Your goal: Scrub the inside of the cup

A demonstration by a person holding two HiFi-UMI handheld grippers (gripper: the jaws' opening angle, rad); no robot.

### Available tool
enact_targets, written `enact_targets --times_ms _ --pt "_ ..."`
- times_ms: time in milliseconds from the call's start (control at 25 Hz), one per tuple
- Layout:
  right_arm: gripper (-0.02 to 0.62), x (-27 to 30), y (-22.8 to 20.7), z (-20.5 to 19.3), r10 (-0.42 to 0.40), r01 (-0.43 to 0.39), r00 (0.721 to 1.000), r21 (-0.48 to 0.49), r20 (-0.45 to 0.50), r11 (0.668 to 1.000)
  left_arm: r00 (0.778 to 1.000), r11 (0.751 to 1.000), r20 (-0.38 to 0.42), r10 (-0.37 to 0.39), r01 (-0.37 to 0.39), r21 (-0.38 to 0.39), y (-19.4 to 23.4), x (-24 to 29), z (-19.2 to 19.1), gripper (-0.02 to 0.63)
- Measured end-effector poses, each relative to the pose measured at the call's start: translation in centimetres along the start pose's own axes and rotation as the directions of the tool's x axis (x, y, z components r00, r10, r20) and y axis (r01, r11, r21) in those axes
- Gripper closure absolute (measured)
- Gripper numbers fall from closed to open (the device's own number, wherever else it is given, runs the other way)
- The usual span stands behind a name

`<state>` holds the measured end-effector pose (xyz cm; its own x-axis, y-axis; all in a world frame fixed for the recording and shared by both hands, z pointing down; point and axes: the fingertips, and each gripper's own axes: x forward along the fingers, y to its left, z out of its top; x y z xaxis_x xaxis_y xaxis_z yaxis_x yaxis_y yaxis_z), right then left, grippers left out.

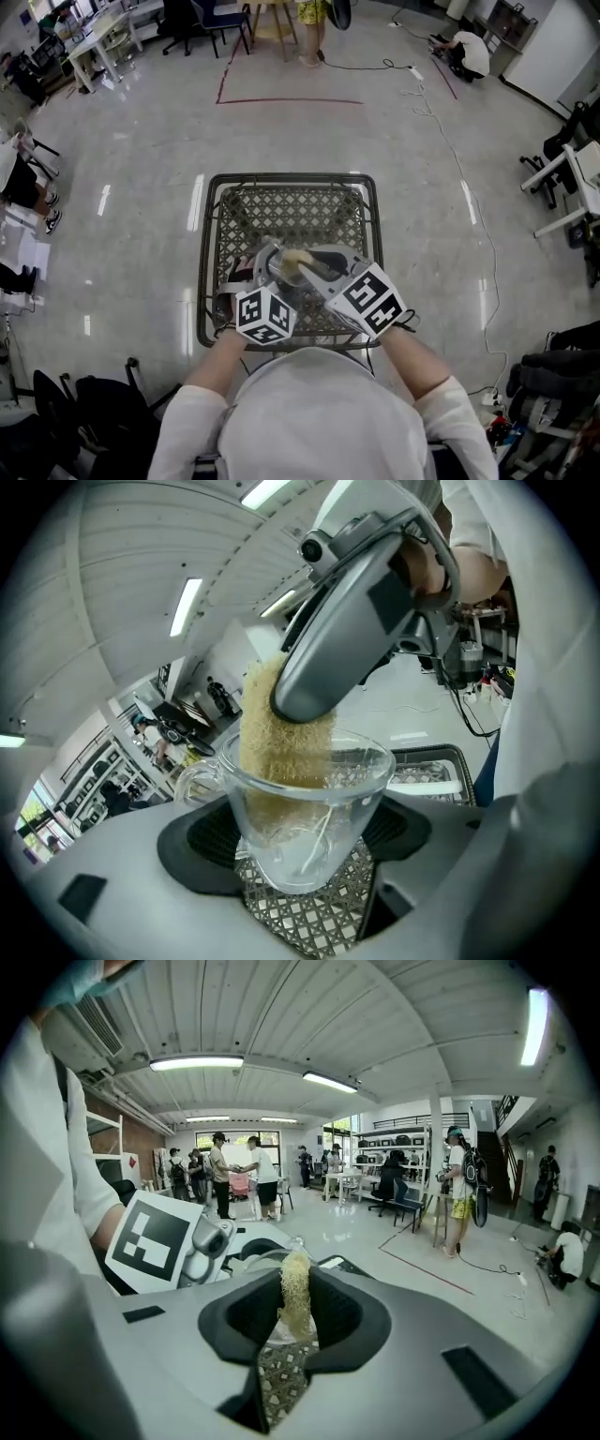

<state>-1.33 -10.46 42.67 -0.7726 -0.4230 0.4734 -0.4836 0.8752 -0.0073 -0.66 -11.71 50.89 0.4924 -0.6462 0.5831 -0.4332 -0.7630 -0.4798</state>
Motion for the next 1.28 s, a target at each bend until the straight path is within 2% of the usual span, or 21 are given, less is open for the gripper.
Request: enact_targets --times_ms 160,360,520,760,920,1200,1280 --pt "0.503 -0.6 -1.0 -1.7 -0.039 0.039 0.998 0.006 -0.059 0.999 1.000 1.000 -0.006 0.000 0.000 0.001 -0.3 0.1 -0.3 0.239" --pt "0.503 -0.7 0.8 -2.5 0.030 -0.026 0.998 0.077 -0.048 0.997 1.000 1.000 -0.014 -0.009 0.009 -0.004 -0.5 0.2 -0.7 0.238" --pt "0.504 -0.2 1.7 -1.9 0.069 -0.067 0.997 0.095 -0.022 0.993 1.000 1.000 -0.009 -0.021 0.021 -0.002 -0.9 0.7 -0.4 0.239" --pt "0.503 0.7 -0.5 -1.8 -0.006 0.009 0.999 0.070 -0.048 0.998 1.000 0.999 0.006 -0.029 0.029 0.012 -1.4 0.9 -0.4 0.239" --pt "0.503 -0.2 -1.0 -3.8 -0.024 0.032 0.997 0.115 -0.071 0.993 0.999 0.999 0.009 -0.032 0.032 0.008 -1.6 1.0 -0.5 0.238" --pt "0.503 -0.6 2.0 -3.5 0.066 -0.071 0.997 0.266 0.027 0.961 0.998 0.998 0.003 -0.057 0.057 -0.022 -2.0 1.7 -1.4 0.239" --pt "0.503 -0.2 1.9 -3.1 0.057 -0.072 0.997 0.301 0.057 0.951 0.998 0.997 0.009 -0.059 0.060 -0.041 -1.9 1.7 -1.6 0.239"
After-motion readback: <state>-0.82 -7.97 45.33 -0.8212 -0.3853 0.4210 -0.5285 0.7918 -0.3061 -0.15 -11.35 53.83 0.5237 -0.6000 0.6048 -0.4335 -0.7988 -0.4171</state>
